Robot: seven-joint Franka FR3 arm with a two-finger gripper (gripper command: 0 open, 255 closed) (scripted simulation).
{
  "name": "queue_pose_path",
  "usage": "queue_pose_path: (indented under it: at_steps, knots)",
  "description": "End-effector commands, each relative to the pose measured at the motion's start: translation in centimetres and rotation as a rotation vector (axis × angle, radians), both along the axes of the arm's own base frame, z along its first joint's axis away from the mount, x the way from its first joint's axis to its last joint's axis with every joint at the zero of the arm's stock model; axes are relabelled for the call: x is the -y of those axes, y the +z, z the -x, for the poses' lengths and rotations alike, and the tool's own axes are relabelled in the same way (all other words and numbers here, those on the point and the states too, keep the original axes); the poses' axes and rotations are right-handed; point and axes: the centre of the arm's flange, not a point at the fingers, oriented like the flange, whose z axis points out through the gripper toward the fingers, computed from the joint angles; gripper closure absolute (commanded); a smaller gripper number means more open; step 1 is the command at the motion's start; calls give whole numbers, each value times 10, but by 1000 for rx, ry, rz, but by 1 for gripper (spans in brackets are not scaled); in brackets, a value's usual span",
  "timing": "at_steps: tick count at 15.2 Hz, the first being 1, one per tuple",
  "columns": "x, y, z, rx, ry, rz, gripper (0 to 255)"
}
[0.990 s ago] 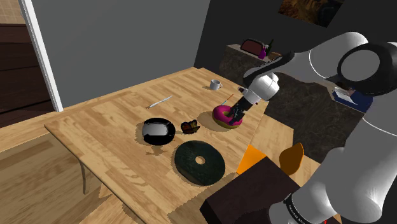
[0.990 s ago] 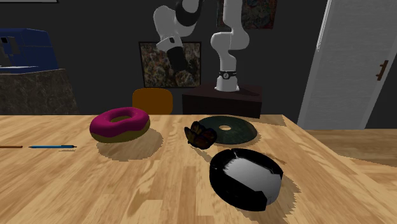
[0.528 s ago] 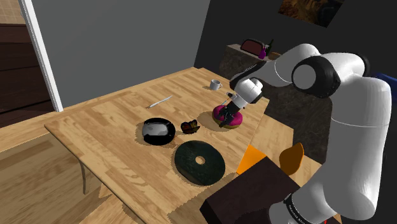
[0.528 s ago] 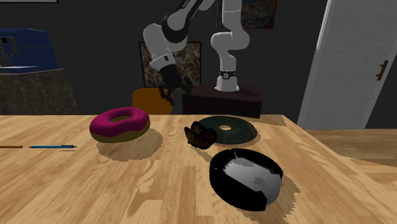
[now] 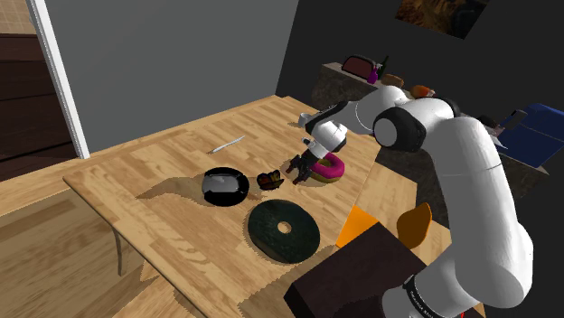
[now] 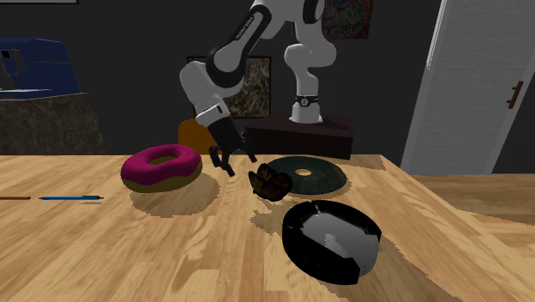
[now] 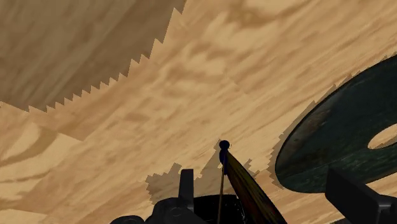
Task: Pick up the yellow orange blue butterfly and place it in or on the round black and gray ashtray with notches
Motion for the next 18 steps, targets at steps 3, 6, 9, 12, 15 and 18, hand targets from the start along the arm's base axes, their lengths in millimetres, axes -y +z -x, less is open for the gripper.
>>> queue_pose_path:
  at_steps: [3, 6, 9, 12, 15, 18]
  knots:
    - [-9, -26, -14, 14, 37, -14, 0]
    - [-17, -39, -15, 14, 37, -14, 0]
    - [-25, -50, -16, 14, 37, -14, 0]
    - [-25, -50, -16, 14, 37, -14, 0]
    - [-25, -50, -16, 14, 37, -14, 0]
    - [-25, -50, -16, 14, 37, -14, 255]
